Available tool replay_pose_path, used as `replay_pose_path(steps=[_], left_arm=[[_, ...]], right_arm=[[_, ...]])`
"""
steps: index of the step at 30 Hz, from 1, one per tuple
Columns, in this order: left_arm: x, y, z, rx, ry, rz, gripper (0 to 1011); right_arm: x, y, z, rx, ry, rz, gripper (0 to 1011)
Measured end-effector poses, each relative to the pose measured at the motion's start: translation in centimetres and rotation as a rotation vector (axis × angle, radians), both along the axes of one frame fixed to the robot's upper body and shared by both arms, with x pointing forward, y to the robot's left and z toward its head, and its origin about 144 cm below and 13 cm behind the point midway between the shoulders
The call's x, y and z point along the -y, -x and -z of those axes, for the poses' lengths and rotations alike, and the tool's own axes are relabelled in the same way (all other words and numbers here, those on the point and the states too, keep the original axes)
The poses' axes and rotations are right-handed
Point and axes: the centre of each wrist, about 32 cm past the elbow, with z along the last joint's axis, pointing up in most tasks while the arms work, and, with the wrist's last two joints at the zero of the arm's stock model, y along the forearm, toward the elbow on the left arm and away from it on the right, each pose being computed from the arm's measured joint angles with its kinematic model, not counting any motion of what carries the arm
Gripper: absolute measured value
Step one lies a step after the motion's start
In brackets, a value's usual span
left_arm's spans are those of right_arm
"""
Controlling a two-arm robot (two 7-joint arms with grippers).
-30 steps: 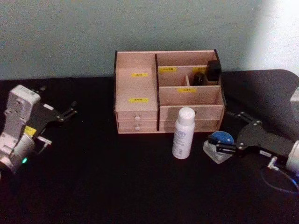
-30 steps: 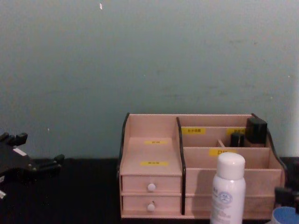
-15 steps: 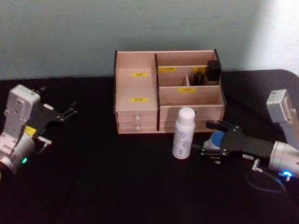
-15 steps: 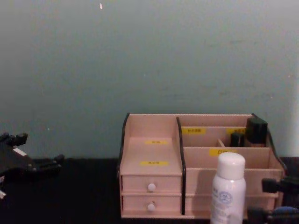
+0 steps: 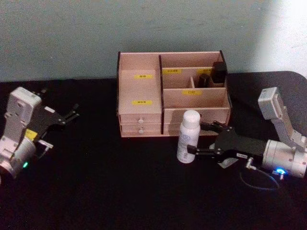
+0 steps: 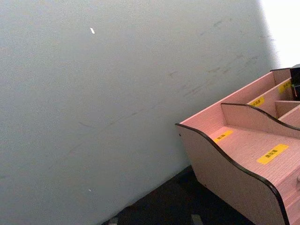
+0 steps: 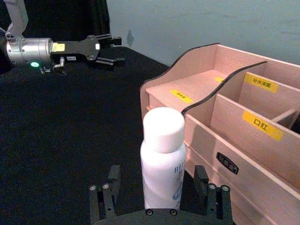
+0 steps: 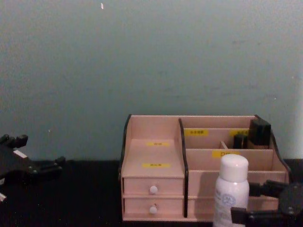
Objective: Pick up the facial cleanser and watermelon frost from the table and place them into the tiered storage box.
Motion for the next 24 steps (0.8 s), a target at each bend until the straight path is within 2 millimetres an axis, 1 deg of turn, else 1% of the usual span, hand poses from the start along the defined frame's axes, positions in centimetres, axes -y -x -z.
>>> replay_pose_path(steps=[15,24], left_arm=[[0.0,0.0,0.0,0.000,0.000,0.000,1001],[0.0,0.0,0.0,0.000,0.000,0.000,1001]], right_arm=[[-1.0,-1.4,0.4,-0.013,-0.008,-0.001,1002],[-1.0,-1.4,0.4,-0.013,-0.007,0.000,1002]])
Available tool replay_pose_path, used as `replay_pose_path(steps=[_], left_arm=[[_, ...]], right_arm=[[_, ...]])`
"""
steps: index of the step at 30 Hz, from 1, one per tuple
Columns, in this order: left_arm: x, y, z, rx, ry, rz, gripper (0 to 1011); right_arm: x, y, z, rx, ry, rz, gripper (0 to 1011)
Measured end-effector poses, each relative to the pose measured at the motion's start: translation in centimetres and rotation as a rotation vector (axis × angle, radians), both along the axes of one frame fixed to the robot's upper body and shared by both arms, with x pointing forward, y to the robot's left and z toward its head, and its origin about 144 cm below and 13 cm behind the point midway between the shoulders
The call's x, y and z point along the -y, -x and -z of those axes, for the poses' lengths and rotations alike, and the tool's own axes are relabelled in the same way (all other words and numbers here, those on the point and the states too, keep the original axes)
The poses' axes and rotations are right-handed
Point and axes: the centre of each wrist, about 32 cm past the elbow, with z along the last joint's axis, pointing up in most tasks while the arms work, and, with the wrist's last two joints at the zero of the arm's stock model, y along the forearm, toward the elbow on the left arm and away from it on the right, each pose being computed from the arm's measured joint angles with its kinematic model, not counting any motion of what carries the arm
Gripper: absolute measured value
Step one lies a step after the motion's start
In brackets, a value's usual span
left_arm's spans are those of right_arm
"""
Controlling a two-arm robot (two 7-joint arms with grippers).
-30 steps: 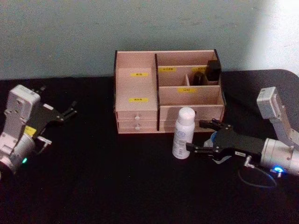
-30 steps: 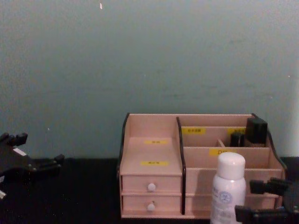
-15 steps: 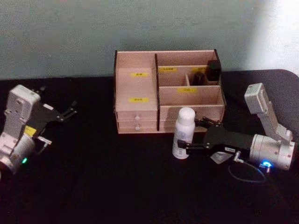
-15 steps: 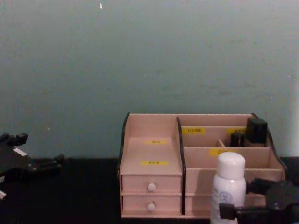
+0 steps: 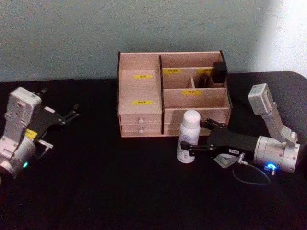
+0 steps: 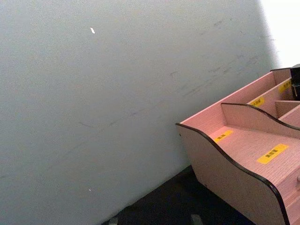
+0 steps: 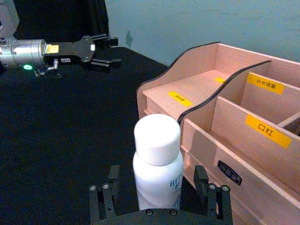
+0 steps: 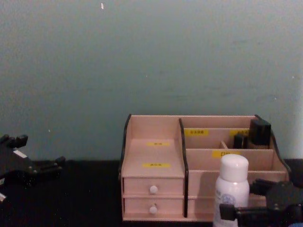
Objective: Pick up the facial cleanser and watermelon frost from the table and place them into the tiered storage box.
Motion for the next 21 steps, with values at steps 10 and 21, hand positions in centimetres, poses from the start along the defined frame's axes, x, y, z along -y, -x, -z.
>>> replay_pose_path(steps=[10,21], left_arm=[[0.00,0.00,0.00,0.000,0.000,0.000,1001],[0.00,0.00,0.00,0.000,0.000,0.000,1001]], right_arm=[[0.03,0.02,0.01,0.000,0.000,0.000,839],[0.03,0.02,-0.01,0.000,-0.001,0.000,593]])
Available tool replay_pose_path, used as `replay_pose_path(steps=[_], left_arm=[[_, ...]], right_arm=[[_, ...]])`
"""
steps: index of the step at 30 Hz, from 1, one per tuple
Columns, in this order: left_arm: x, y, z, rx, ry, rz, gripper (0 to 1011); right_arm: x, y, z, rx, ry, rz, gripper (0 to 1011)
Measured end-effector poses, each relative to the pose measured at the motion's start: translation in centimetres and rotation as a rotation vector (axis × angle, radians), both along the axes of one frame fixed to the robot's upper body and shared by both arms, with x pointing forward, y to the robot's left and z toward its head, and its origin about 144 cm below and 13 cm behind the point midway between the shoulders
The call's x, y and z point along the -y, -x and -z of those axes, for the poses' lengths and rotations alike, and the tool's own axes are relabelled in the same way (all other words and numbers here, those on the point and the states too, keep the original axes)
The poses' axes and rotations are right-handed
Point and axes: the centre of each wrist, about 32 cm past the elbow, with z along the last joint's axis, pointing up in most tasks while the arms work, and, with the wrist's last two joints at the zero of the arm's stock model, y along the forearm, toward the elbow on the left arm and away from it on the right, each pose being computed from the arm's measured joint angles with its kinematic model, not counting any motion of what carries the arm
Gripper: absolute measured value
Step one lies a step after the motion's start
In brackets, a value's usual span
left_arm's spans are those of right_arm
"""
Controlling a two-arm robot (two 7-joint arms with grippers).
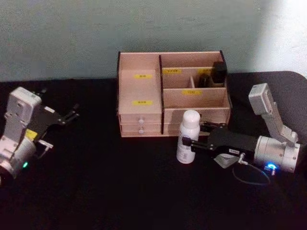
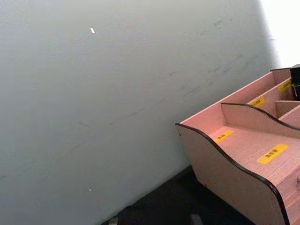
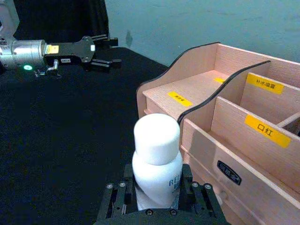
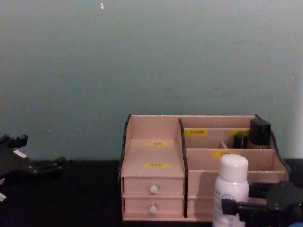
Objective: Pick up the facial cleanser and watermelon frost from the table and place them into the tiered storage box.
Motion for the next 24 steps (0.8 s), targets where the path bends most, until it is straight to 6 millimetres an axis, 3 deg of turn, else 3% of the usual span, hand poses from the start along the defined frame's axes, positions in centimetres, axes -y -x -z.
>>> replay_pose_path(steps=[15,24], left_arm=[[0.0,0.0,0.0,0.000,0.000,0.000,1001],[0.0,0.0,0.0,0.000,0.000,0.000,1001]], right_arm=[[0.0,0.1,-0.4,0.009,0.002,-0.012,593],[0.4,0.3,-3.2,0.046,-0.048,-0.002,593]])
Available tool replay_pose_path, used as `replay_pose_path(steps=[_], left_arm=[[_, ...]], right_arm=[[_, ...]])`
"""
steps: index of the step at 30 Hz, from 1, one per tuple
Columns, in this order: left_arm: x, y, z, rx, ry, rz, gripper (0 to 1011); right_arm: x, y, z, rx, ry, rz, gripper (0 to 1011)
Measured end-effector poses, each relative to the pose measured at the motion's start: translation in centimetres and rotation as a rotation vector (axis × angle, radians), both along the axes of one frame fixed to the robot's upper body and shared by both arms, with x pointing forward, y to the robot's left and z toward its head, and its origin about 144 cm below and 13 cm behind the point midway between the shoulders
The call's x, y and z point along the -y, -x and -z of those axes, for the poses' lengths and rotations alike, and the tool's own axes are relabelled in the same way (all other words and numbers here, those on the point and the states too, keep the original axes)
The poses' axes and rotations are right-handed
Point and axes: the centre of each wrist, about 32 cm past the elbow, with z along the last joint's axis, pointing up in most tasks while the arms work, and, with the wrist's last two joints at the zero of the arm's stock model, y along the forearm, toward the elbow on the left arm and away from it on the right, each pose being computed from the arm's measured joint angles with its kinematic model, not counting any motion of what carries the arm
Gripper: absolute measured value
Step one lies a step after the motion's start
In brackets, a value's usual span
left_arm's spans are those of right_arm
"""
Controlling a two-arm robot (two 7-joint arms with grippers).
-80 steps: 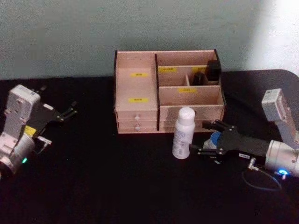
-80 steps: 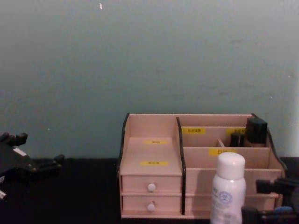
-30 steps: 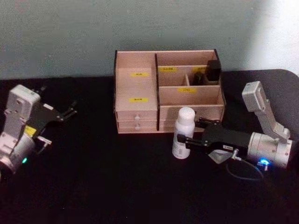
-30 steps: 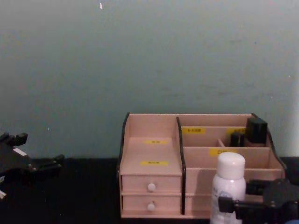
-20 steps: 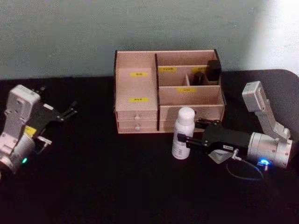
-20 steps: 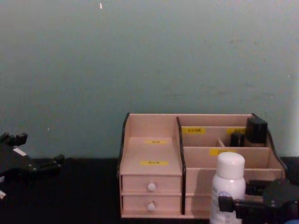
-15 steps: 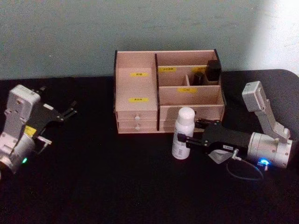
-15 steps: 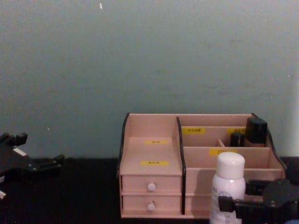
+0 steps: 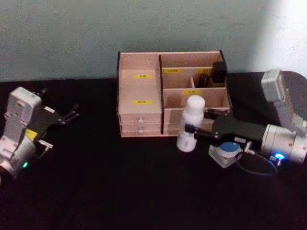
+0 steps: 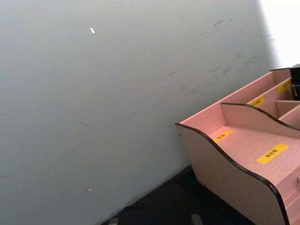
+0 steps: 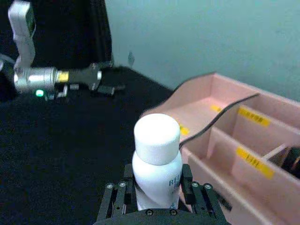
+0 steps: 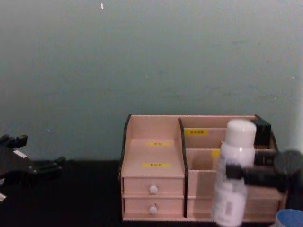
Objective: Pick up the facial cleanser and watermelon frost from the table and place them into the tiered storage box.
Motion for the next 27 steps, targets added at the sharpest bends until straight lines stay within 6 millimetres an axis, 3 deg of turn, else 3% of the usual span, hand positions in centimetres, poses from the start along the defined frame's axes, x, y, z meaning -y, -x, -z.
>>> replay_pose_path(steps=[13,27], left_arm=[[0.0,0.0,0.0,0.000,0.000,0.000,1001],[0.0,0.0,0.0,0.000,0.000,0.000,1001]], right_arm=[[-0.5,-2.9,-3.4,0.115,-0.100,0.091,593],[-1.4,-6.8,-3.4,0.155,-0.093,0.168,593]])
